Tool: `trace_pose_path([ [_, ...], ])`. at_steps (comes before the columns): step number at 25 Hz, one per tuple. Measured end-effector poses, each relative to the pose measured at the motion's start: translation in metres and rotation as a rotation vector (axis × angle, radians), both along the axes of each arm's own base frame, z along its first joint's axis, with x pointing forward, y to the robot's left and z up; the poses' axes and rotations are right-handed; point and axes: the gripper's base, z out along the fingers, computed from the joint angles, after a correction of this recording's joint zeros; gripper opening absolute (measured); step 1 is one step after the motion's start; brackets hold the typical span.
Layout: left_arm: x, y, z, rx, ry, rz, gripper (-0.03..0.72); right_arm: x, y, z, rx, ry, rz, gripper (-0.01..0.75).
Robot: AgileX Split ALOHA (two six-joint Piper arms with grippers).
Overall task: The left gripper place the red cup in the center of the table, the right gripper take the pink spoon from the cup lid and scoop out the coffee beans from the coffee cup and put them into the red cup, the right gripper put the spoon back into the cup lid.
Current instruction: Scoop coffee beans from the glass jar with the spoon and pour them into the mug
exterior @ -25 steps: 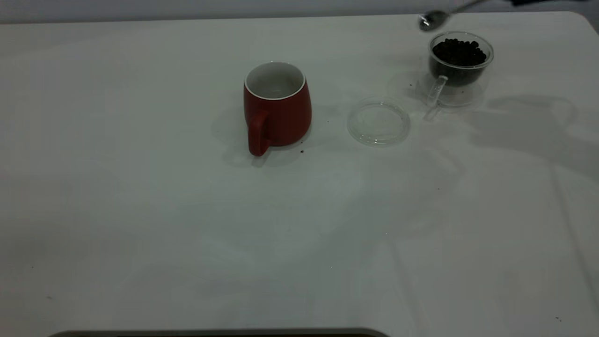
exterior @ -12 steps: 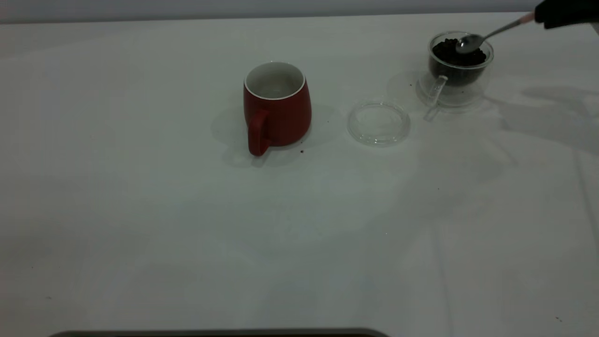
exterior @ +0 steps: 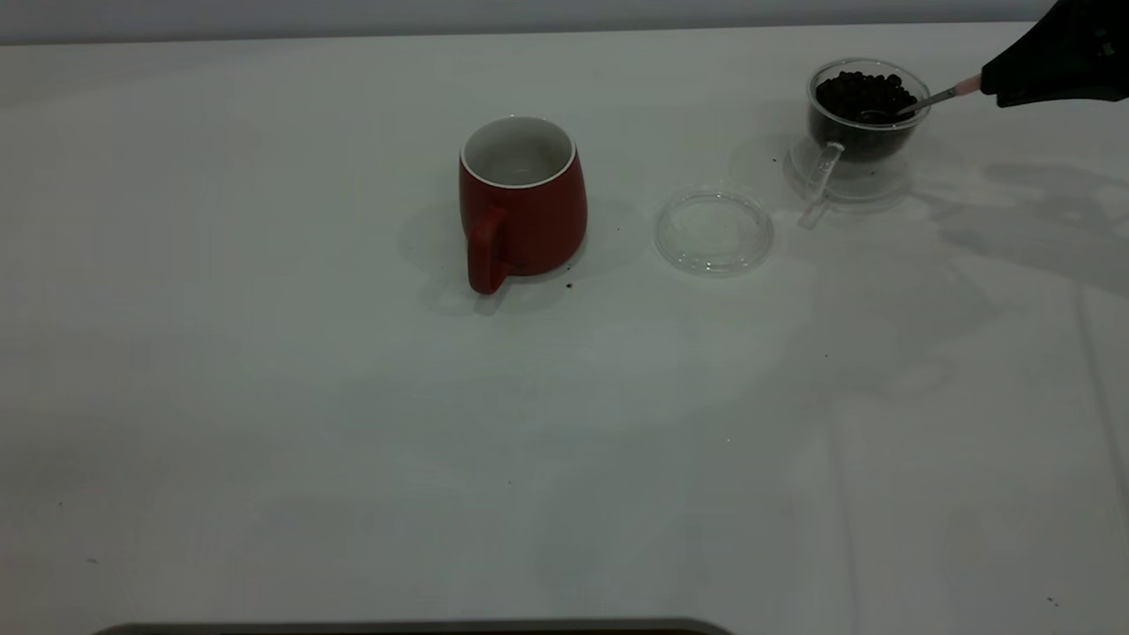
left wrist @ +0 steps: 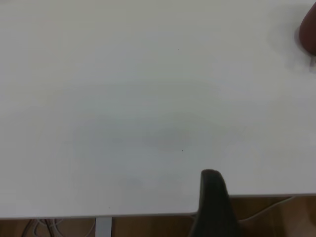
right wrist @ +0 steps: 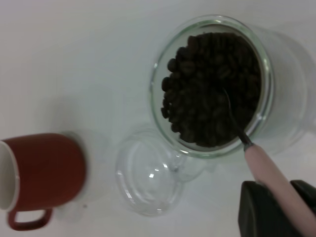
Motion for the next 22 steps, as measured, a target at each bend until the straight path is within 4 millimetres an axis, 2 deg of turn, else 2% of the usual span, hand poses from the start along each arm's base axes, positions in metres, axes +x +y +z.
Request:
trace_pose_path([
  [8,0.0,0.0,0.0,0.0,0.001,0.0,0.569,-0.006,-0.012,-0.016,0.161,0.044,-0.052,0.111],
  [17,0.0,0.0,0.0,0.0,0.001,0.0,0.569,-0.009,-0.026,-0.013,0.241,0.04,-0.078,0.111],
  [22,0.0,0.0,0.0,0.0,0.001,0.0,0.569,-0.013,-0.027,-0.027,0.321,0.073,-0.087,0.111],
])
